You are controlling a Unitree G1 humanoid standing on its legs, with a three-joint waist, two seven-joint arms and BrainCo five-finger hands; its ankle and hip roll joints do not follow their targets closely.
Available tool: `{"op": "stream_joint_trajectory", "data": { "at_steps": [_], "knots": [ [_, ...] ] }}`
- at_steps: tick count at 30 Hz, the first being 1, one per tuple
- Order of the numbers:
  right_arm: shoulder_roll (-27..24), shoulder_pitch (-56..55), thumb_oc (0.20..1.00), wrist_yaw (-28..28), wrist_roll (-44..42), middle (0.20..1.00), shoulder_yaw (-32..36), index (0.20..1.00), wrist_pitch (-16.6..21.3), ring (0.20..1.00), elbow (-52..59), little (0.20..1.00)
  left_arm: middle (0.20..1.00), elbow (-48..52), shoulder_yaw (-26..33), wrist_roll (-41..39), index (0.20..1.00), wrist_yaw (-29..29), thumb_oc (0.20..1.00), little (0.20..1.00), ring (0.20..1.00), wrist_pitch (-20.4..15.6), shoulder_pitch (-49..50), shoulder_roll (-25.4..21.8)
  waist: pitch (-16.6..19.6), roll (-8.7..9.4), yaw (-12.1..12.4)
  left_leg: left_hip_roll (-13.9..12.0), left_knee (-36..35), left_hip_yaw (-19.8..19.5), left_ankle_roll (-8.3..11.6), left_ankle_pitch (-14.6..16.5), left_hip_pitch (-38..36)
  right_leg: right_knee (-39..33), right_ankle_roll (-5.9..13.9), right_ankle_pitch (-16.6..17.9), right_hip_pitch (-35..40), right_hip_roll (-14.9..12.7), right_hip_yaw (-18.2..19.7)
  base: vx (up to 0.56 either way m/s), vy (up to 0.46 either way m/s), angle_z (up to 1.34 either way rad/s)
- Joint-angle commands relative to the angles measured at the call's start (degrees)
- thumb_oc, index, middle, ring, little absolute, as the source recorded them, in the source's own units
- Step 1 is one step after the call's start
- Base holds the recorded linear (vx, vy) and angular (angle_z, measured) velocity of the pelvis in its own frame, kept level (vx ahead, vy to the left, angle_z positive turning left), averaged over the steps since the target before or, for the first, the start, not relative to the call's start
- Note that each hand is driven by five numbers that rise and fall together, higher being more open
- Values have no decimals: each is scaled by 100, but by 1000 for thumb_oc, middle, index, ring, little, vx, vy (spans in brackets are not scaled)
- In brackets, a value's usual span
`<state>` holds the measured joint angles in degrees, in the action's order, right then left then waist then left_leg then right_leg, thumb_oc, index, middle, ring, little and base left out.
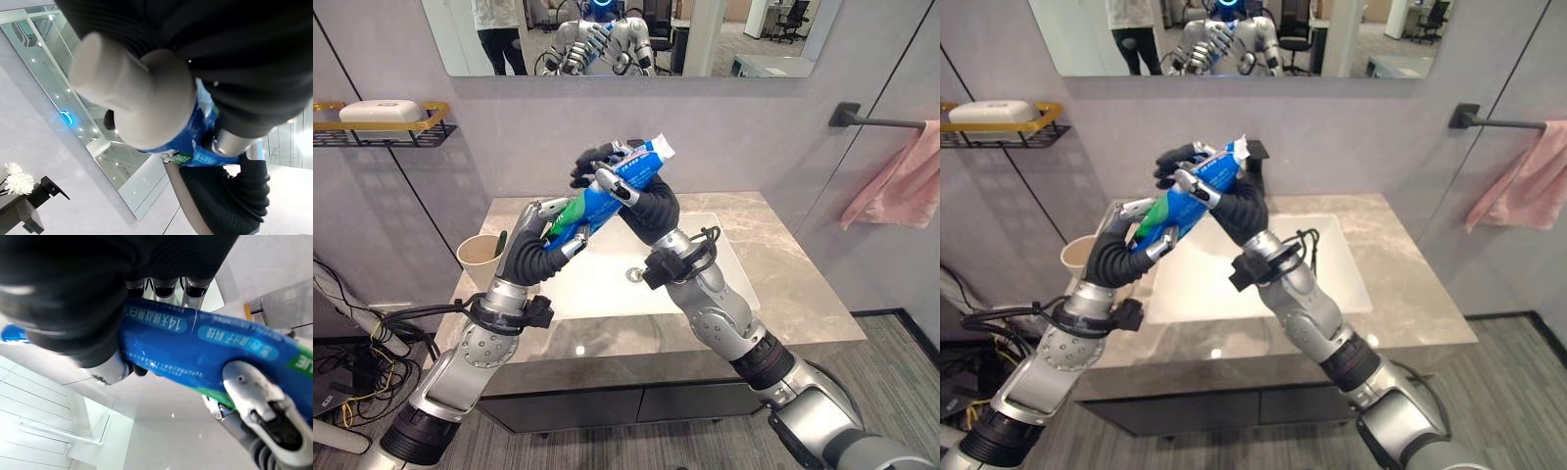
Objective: Put brush and paste in cup on sink, flatten towel.
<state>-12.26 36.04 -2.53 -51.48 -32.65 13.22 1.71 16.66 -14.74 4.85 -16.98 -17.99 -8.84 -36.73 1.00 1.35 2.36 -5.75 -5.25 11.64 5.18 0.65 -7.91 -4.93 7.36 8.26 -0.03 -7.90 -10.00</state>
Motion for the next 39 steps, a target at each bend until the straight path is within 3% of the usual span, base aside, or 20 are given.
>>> {"op": "stream_joint_trajectory", "data": {
  "at_steps": [1, 10, 13, 14, 19, 26, 29, 35, 39],
  "knots": [
    [330, 305, 200, 67, -128, 200, 440, 200, 389, 200, 138, 200, 200, 178, -68, -133, 200, -7, 200, 200, 200, -177, -433, -218, 3, 373, 15, 129, 25, -76, -192, 105, 80, 5, 225, -168, 247, -489, 69, 0, 0, 0],
    [362, 254, 200, 235, -77, 200, 545, 200, 449, 200, 128, 200, 200, 126, -153, -290, 200, 19, 200, 200, 200, -143, -394, -100, 0, 362, 1, 117, 25, -80, -185, 87, 87, 2, 216, -155, 249, -481, 69, -4, -1, 0],
    [362, 226, 200, 365, 17, 200, 620, 200, 496, 200, 123, 200, 922, 61, -210, -429, 922, 48, 922, 922, 922, -110, -239, 18, -2, 354, 7, 111, 25, -92, -185, 77, 97, 0, 215, -151, 248, -481, 56, -11, -3, 0],
    [366, 217, 200, 429, 64, 200, 655, 200, 512, 200, 102, 200, 1000, 28, -212, -417, 1000, 43, 1000, 1000, 1000, -90, -154, 45, -10, 355, 22, 110, 25, -102, -186, 72, 104, 0, 217, -146, 249, -484, 50, 0, 0, 0],
    [392, 171, 200, 792, 270, 200, 900, 200, 617, 200, 76, 200, 1000, -14, -262, -744, 1000, 131, 1000, 1000, 1000, -48, 229, 111, -39, 347, 99, 117, 25, -179, -187, 45, 166, -3, 220, -133, 265, -502, -35, -8, -1, 2],
    [218, 480, 200, 1085, 464, 200, 1088, 200, 661, 200, -53, 200, 1000, 54, -131, -1040, 1000, 402, 1000, 1000, 1000, -86, 759, -201, -120, 368, 261, 150, 25, -301, -191, -13, 277, -4, 223, -112, 266, -527, -136, -19, 2, 14],
    [-42, 989, 200, 1311, 681, 200, 1301, 200, 750, 200, -327, 200, 1000, -101, 98, -2109, 1000, 835, 1000, 1000, 1000, -74, 1411, -347, -200, 408, 493, 209, 25, -432, -210, -51, 357, -6, 246, -79, 303, -580, -283, -38, 16, 23],
    [-217, 1566, 200, 1425, 1128, 200, 1284, 200, 659, 200, -765, 200, 1000, -322, 38, -1783, 1000, 1167, 1000, 1000, 1000, -10, 1666, -993, -246, 469, 786, 283, 25, -660, -213, -103, 497, -7, 285, -67, 357, -664, -509, -11, 14, 27],
    [-306, 1941, 200, 1546, 1284, 200, 1242, 200, 633, 200, -1030, 200, 1000, -526, -37, -1832, 1000, 1258, 1000, 1000, 1000, 20, 1656, -1169, -277, 519, 909, 322, 25, -806, -215, -146, 584, -7, 300, -57, 389, -696, -653, -9, 9, 22]
  ]
}}
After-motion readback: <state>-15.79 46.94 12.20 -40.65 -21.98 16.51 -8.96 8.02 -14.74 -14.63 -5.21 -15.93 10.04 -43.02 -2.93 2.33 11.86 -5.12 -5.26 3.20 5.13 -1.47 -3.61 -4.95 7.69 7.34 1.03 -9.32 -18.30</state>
